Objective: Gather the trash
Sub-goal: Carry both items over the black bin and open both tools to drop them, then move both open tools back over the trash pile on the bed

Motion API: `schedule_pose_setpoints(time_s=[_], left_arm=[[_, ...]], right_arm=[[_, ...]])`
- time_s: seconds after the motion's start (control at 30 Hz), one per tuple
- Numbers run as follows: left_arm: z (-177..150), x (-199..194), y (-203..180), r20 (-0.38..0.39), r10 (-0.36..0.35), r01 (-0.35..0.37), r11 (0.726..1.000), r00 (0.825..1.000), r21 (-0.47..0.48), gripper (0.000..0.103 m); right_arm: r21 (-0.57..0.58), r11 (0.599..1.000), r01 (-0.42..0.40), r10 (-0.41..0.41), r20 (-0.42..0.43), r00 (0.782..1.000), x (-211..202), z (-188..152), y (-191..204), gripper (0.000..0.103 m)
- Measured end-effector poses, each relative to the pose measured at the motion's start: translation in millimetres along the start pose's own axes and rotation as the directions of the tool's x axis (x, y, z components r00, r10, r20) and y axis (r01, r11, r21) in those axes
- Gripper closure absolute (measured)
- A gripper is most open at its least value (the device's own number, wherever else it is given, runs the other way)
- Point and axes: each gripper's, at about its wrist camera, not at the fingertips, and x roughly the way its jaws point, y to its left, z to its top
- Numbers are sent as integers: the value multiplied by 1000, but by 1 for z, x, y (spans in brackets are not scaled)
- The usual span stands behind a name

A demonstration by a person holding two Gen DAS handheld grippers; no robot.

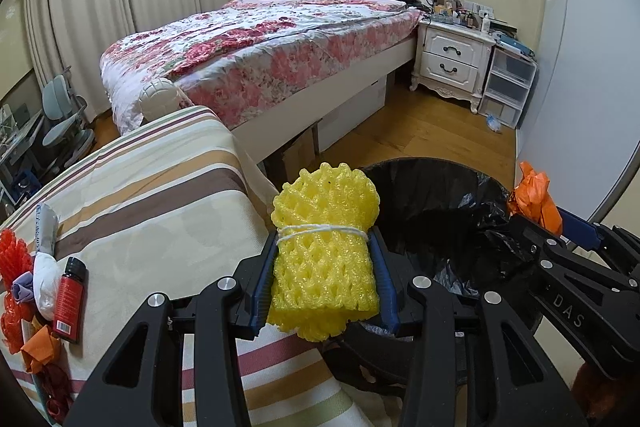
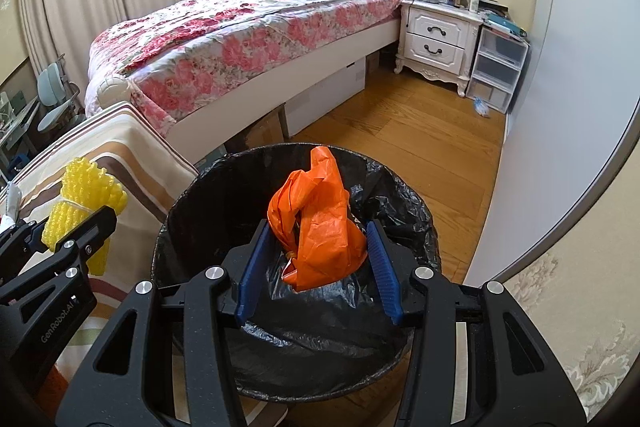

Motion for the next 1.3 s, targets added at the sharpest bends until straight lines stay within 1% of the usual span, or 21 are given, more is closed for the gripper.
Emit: schedule_pose_setpoints(time_s=[0.23,0.33,0.4,0.43,0.47,0.53,0.7,0.87,1.07,1.3], left_arm=[[3,6,-7,-14,-3,3,1000,1000,14,60],[3,8,-8,-21,0,1,1000,1000,13,57],[3,9,-7,-23,2,-2,1000,1000,6,47],[4,8,-6,-19,5,-5,1000,1000,-2,37],[4,7,-5,-15,5,-5,1000,1000,-10,30],[5,6,-2,-11,6,-6,1000,1000,-20,29],[4,3,4,-19,16,-17,999,1000,-29,29],[3,-10,14,-4,30,-30,999,1000,-37,29],[-6,-34,33,16,67,-66,997,998,-42,29],[-28,-62,67,10,114,-113,991,993,-75,29]], right_arm=[[16,1000,4,-4,-9,1000,8,5,-3,56],[20,1000,8,-8,-8,1000,9,7,-3,55],[19,1000,15,-15,-5,1000,9,8,-3,54],[19,1000,18,-18,-3,1000,9,10,-3,52],[22,999,23,-23,2,1000,8,10,-4,44],[26,999,32,-32,12,999,5,9,-5,42],[31,999,45,-45,18,999,0,10,-6,42],[21,999,37,-38,17,999,-7,7,-1,41],[-3,1000,4,-4,14,1000,-20,-3,17,41],[-43,997,-63,62,-12,998,-34,-21,51,41]])
